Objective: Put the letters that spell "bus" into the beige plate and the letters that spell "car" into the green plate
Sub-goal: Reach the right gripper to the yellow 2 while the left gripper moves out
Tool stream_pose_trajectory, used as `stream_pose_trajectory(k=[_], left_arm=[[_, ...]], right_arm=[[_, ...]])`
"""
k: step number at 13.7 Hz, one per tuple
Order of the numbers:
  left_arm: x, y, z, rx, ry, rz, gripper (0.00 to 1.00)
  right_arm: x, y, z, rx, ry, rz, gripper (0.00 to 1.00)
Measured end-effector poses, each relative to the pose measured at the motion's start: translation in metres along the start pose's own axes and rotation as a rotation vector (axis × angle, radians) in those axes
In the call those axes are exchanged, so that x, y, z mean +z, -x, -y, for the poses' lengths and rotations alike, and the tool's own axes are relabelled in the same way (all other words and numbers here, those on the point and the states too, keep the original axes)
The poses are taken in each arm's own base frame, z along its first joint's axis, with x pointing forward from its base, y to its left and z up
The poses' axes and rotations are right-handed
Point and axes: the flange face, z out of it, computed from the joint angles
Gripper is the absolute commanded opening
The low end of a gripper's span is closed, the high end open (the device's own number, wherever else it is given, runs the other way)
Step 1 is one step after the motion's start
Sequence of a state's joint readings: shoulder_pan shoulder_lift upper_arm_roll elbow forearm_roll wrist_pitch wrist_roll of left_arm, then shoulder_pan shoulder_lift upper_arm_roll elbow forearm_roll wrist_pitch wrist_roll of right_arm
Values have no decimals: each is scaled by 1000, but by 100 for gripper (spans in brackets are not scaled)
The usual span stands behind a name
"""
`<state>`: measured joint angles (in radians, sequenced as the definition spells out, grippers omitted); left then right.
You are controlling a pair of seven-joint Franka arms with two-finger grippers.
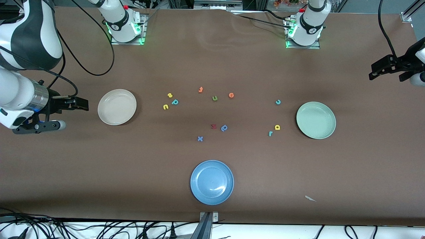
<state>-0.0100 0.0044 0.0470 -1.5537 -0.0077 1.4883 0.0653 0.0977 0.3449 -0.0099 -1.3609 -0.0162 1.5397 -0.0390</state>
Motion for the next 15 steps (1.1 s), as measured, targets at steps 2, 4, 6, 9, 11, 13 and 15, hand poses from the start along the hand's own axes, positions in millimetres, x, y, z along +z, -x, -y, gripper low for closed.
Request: stream_pose_trajectory(k=[2, 4, 6, 9, 11, 13, 15], left_arm=[[0, 0, 0, 0, 0, 0, 100], [0, 0, 0, 0, 0, 0, 100], [0, 0, 0, 0, 0, 0, 100], [0, 0, 0, 0, 0, 0, 100], [0, 0, 0, 0, 0, 0, 100], [0, 0, 0, 0, 0, 0, 100], [0, 0, 0, 0, 0, 0, 100]], right_arm=[[0, 0, 0, -1, 0, -1, 100], [0, 0, 8, -9, 2, -1, 100], [-1, 0, 31, 37, 5, -1, 100], [-1, 3, 92, 73, 5, 1, 100], [4, 10, 140, 105, 17, 9, 100], [17, 17, 180, 121, 35, 29, 99], [41, 19, 203, 113, 49, 49, 99]])
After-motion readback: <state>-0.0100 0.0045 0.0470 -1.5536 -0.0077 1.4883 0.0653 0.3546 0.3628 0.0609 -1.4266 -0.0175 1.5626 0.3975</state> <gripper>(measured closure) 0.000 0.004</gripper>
